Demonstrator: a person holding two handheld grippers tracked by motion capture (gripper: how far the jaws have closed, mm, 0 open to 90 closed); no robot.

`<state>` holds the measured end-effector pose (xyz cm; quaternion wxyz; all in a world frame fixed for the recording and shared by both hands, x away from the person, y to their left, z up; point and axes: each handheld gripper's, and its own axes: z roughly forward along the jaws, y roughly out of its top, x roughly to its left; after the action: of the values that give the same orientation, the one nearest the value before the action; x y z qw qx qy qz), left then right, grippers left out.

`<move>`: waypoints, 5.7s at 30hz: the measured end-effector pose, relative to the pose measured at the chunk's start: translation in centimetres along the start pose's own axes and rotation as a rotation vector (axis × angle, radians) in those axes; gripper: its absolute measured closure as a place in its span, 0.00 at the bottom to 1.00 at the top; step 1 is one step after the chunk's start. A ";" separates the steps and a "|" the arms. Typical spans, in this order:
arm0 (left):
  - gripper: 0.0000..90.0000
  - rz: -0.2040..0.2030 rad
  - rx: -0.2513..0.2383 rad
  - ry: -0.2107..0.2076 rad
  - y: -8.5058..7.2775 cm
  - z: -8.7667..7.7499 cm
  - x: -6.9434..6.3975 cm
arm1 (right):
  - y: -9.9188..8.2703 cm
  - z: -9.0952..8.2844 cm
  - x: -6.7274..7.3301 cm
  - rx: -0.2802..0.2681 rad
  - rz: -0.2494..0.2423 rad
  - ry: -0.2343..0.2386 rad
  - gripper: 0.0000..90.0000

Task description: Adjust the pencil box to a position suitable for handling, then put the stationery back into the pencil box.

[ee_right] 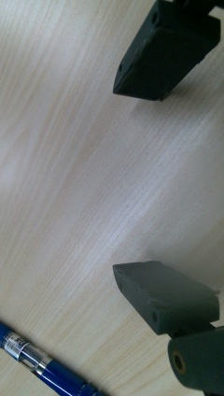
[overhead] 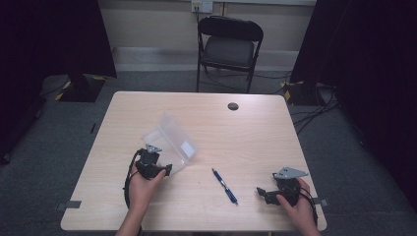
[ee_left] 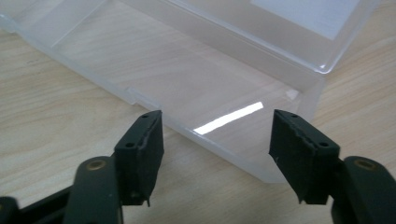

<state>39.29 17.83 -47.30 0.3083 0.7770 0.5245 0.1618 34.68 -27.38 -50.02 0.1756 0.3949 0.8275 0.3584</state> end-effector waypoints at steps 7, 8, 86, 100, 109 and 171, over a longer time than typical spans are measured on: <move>0.34 0.014 -0.019 -0.009 -0.3 -1.3 0.0 | 0.0 0.0 0.0 0.000 0.000 0.000 0.12; 0.33 0.016 -0.016 -0.015 -0.4 -1.5 0.0 | 0.0 0.0 0.0 0.000 0.000 0.000 0.12; 0.68 0.120 -0.047 -0.104 7.0 6.5 -6.3 | 0.0 0.0 0.0 -0.001 -0.004 0.005 0.12; 0.47 0.130 -0.096 -0.082 6.2 3.9 -5.4 | 0.0 0.0 0.0 -0.001 -0.004 0.005 0.12; 0.28 0.110 -0.051 -0.123 0.1 1.1 -1.7 | 0.1 0.0 0.1 -0.002 0.002 -0.008 0.13; 0.16 0.203 -0.111 -0.105 -4.5 -0.2 0.1 | 14.2 8.9 6.9 -0.039 -0.106 0.243 0.31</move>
<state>35.98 19.12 -50.11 0.3601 0.8152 0.4164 0.1802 42.95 -11.84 -45.70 0.1004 0.3007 0.8553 0.4099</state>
